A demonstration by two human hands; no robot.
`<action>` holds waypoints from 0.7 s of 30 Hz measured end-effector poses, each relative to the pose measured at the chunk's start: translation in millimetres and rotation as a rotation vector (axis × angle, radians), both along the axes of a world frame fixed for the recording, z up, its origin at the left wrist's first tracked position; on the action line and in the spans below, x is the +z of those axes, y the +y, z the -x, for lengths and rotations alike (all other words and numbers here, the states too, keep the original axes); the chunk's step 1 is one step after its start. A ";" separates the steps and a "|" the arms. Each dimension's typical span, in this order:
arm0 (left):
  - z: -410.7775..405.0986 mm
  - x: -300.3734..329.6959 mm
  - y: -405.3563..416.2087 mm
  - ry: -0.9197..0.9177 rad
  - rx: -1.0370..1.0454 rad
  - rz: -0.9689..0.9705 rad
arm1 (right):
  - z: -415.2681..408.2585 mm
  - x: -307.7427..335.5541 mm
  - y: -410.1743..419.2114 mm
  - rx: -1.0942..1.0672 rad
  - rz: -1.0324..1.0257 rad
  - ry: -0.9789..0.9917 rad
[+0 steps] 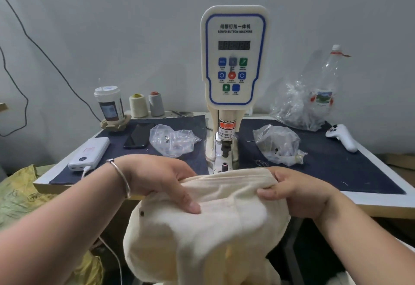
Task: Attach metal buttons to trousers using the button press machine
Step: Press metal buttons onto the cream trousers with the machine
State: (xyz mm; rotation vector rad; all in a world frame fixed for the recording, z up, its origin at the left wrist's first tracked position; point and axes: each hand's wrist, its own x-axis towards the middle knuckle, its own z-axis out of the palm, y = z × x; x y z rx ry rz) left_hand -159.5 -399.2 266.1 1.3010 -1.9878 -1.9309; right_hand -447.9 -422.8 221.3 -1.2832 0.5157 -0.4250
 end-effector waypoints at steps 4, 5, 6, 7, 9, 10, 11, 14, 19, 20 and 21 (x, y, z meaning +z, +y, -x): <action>-4.3 -23.8 -17.9 0.041 0.250 -0.100 | -7.3 -15.7 -17.9 -0.335 -0.181 0.103; -4.3 -29.6 -23.6 0.037 0.330 -0.105 | -11.1 -17.6 -22.2 -0.393 -0.220 0.128; -3.4 -34.7 -29.0 0.027 0.398 -0.110 | -14.6 -19.2 -26.6 -0.434 -0.253 0.155; -2.2 -39.3 -33.8 0.018 0.445 -0.117 | -17.7 -20.3 -31.3 -0.464 -0.290 0.180; 0.4 -46.3 -43.2 0.010 0.501 -0.124 | -21.5 -22.8 -41.8 -0.515 -0.384 0.205; 2.0 -49.2 -48.2 0.009 0.528 -0.114 | -22.4 -23.7 -47.0 -0.538 -0.414 0.211; 4.8 -51.2 -53.7 -0.003 0.555 -0.088 | -23.1 -24.3 -52.1 -0.557 -0.422 0.205; 16.0 -54.0 -73.1 -0.122 0.648 0.091 | -25.5 -22.9 -64.5 -0.579 -0.397 0.157; 11.9 -70.6 -92.7 -0.012 0.722 0.275 | -24.4 -24.3 -75.5 -0.580 -0.305 0.073; 9.2 -76.3 -93.2 -0.006 0.718 0.278 | -24.4 -25.9 -78.0 -0.579 -0.296 0.068; 7.7 -82.0 -94.6 -0.021 0.710 0.291 | -25.0 -28.6 -80.4 -0.576 -0.284 0.072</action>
